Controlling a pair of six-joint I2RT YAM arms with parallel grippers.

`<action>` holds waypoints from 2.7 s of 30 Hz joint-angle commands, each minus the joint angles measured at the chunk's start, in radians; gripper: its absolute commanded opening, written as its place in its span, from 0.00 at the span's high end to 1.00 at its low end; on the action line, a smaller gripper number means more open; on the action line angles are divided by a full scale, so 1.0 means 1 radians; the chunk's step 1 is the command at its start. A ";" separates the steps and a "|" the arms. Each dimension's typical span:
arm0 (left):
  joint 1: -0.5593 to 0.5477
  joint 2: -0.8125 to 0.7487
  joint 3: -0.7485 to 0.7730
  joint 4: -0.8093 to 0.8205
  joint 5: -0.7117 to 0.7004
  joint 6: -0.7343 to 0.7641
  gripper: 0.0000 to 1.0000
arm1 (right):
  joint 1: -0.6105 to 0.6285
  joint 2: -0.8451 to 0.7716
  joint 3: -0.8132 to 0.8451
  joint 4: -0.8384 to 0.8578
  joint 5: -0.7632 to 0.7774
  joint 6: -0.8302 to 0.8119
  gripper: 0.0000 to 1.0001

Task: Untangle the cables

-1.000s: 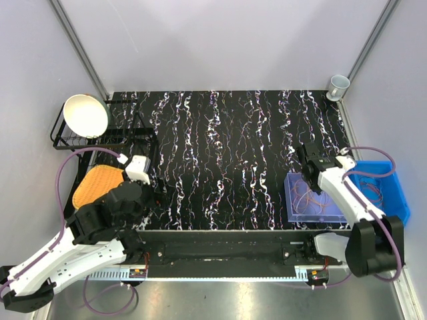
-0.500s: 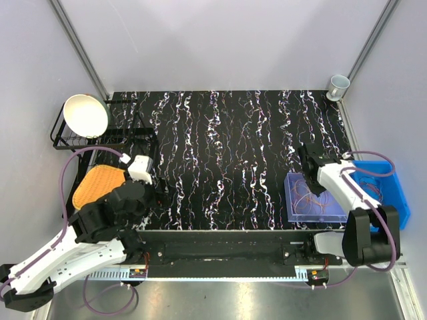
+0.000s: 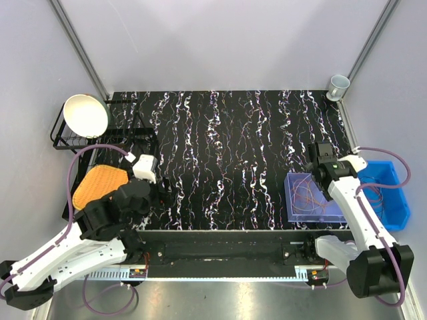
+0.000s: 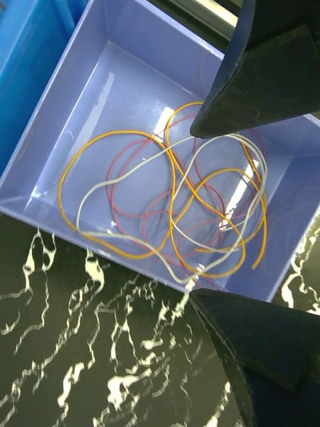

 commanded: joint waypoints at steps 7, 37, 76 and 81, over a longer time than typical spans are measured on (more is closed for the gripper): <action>-0.006 0.009 0.005 0.035 -0.028 0.012 0.10 | 0.007 -0.038 0.102 0.124 -0.251 -0.240 0.02; 0.006 0.169 -0.137 0.154 -0.348 -0.170 0.01 | 0.445 0.309 0.202 0.805 -0.788 -0.702 0.00; 0.776 0.763 -0.579 1.958 -0.016 0.564 0.01 | 0.543 0.013 -0.167 1.045 -0.776 -0.691 0.00; 0.845 0.816 -0.573 1.957 0.168 0.543 0.01 | 0.542 0.073 -0.127 1.062 -0.804 -0.684 0.00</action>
